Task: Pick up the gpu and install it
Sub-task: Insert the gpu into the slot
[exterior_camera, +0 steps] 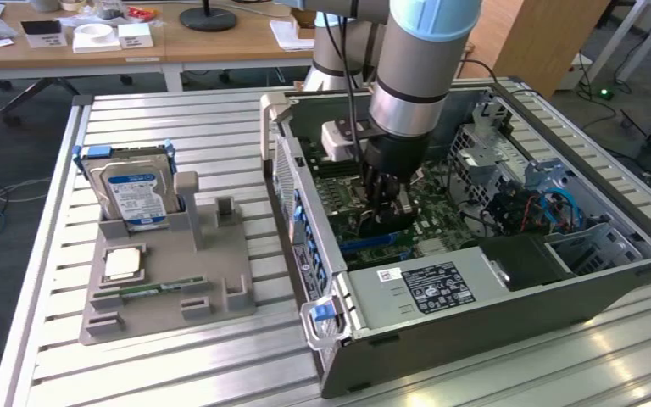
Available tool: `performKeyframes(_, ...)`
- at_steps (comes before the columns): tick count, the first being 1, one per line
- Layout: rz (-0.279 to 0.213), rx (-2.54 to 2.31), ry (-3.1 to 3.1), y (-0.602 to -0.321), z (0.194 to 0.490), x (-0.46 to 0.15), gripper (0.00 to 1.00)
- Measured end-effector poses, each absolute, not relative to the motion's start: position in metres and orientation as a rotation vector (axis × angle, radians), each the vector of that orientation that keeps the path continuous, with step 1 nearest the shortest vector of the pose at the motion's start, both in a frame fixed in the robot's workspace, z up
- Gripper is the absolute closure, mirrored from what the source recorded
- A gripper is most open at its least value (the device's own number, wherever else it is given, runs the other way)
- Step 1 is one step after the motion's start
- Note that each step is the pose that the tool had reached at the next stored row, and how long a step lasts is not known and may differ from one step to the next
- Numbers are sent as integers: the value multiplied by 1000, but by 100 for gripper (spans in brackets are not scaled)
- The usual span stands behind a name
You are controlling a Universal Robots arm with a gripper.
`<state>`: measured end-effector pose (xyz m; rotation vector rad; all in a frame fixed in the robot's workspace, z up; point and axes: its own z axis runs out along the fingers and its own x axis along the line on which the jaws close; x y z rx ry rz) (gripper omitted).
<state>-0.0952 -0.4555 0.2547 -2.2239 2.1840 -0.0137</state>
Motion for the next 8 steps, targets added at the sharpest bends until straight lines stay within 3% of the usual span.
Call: performKeyframes(8,-35,-2214,2174,-456,253,-96,74)
